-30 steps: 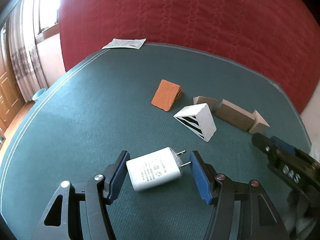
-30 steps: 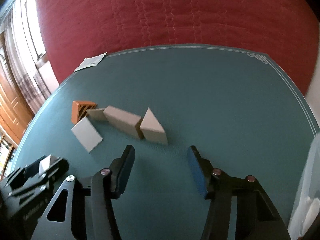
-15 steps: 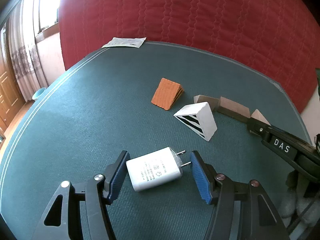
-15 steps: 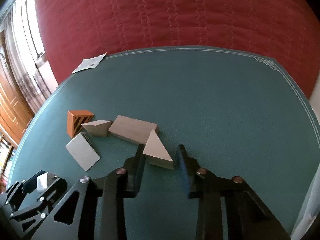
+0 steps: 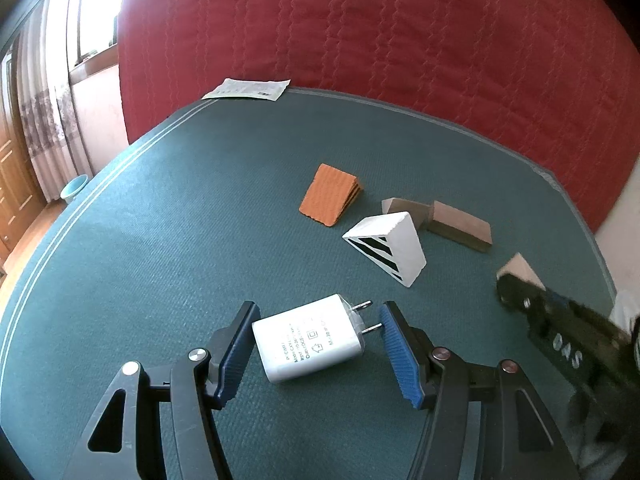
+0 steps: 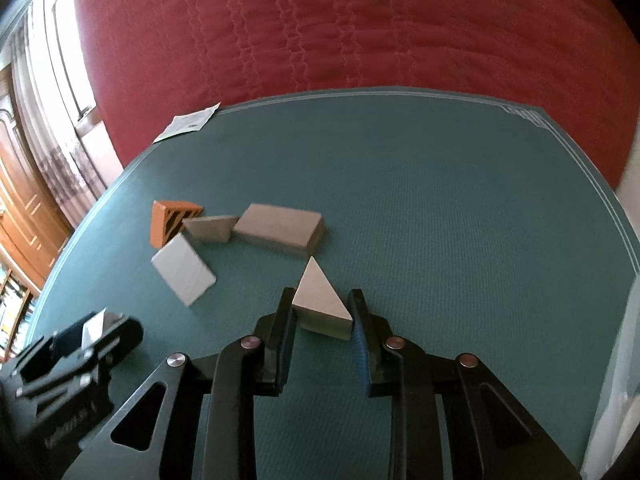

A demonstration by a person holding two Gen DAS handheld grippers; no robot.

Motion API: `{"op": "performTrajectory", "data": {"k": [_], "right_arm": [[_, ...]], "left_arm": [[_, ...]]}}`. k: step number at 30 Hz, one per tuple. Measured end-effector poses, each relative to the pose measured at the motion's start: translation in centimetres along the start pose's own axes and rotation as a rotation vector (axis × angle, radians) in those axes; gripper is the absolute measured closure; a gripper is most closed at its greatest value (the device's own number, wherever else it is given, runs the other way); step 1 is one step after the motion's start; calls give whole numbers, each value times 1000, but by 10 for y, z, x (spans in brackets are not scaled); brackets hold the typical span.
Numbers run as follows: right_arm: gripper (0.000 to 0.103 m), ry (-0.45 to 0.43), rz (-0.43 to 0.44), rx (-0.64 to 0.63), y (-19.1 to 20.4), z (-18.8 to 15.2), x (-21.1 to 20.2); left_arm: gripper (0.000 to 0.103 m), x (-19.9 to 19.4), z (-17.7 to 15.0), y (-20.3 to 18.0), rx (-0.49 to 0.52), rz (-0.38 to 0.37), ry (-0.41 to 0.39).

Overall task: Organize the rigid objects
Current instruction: 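Grasp the beige triangular block with the right gripper while the left holds the charger, then carry the beige triangle to the bowl with the right gripper while the left carries the charger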

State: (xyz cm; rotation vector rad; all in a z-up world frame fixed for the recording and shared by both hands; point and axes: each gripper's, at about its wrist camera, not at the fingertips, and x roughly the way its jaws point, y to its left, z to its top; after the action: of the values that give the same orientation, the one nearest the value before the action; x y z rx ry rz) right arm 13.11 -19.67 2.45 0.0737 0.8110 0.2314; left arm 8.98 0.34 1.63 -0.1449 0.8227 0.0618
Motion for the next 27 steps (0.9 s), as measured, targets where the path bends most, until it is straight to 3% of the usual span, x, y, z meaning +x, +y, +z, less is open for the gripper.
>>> {"op": "performTrajectory", "data": {"k": [27], "right_arm": [[76, -27, -1, 102, -15, -72, -88]], "left_arm": [[38, -16, -6, -25, 51, -50, -25]]}}
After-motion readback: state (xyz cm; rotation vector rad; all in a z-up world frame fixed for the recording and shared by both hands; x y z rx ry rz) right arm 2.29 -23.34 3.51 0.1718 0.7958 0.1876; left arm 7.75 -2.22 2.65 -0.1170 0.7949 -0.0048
